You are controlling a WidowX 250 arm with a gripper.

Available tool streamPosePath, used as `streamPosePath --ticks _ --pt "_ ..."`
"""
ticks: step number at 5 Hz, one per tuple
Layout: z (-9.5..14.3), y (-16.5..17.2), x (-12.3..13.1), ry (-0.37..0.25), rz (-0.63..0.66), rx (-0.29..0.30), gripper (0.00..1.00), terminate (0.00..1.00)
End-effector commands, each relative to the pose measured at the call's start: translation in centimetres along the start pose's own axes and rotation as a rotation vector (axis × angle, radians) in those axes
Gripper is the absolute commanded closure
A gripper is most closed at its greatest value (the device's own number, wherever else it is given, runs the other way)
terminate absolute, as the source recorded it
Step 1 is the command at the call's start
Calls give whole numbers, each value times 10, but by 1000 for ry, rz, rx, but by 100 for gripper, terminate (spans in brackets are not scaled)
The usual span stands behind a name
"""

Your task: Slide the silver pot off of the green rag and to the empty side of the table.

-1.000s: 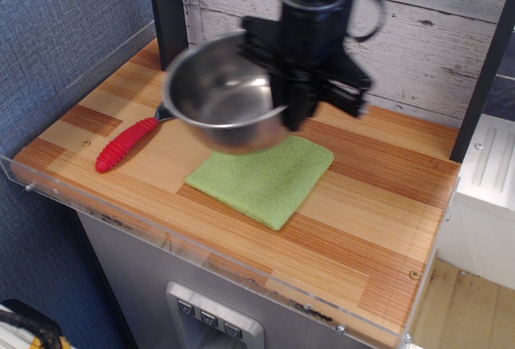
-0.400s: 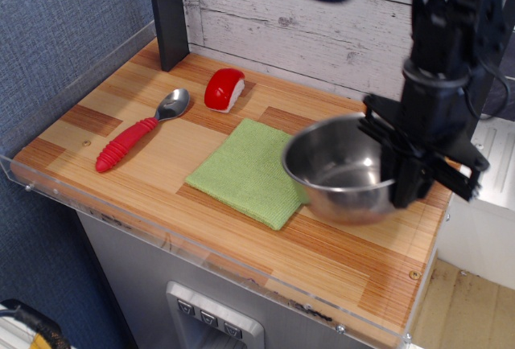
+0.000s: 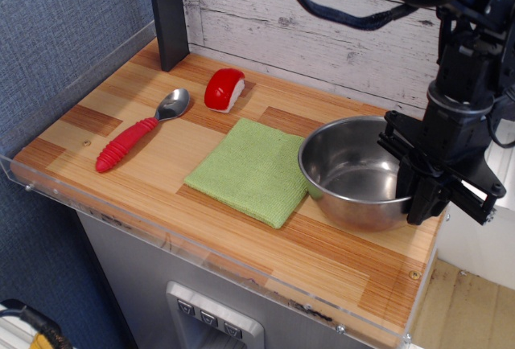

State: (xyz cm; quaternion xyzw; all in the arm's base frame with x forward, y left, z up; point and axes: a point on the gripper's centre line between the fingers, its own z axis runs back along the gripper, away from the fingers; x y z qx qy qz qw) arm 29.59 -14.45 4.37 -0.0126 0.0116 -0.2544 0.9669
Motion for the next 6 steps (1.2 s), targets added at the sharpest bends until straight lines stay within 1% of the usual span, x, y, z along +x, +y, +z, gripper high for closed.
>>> streamPosePath --ticks 1,2,3,4,5,6 --pt "5 0 0 -29 -30 22 0 0" --pt "6 1 0 -38 -29 27 0 0" --pt "16 4 -8 -69 -19 32 0 0" --pt "43 15 -29 -116 50 46 0 0" --pt "81 41 -58 -213 223 69 0 0" --pt "104 71 -77 -278 396 148 0 0"
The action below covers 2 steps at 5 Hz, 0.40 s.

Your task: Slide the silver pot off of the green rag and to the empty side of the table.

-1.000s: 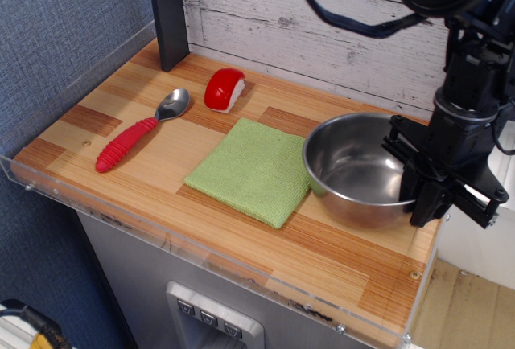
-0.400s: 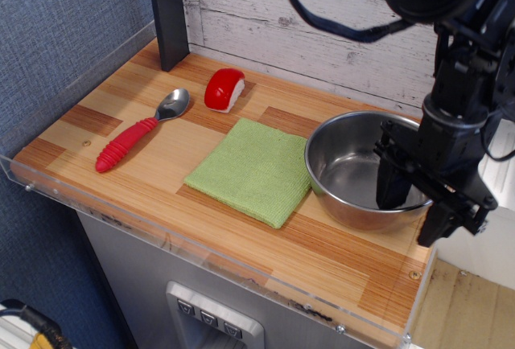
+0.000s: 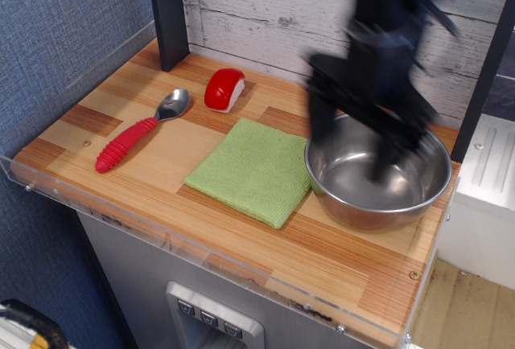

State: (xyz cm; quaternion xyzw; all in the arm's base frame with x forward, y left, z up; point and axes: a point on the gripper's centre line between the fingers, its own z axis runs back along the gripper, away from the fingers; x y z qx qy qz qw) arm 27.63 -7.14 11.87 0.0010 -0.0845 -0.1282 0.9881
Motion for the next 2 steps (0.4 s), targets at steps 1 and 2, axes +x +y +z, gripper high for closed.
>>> streamPosePath --ticks 1,2 --pt "43 62 -6 -141 194 98 0 0" --pt "40 72 11 -129 157 101 0 0"
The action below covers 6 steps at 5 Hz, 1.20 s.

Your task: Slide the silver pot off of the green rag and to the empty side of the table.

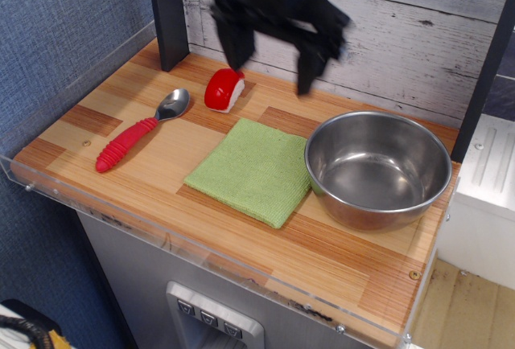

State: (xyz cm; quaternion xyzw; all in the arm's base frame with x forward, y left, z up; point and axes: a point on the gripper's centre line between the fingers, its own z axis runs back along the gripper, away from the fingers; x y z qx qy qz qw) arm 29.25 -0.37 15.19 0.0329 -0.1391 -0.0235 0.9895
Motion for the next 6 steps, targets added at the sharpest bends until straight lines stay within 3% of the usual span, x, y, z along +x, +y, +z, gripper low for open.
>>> streamPosePath --ticks 1,3,4,5,6 --pt "-13 -1 14 43 -68 -6 0 0" --pt "-22 2 15 68 -52 -16 0 0" --pt "-21 2 15 79 -53 42 0 0" --pt "-21 2 15 79 -53 42 0 0" --pt "-21 2 15 79 -53 42 0 100"
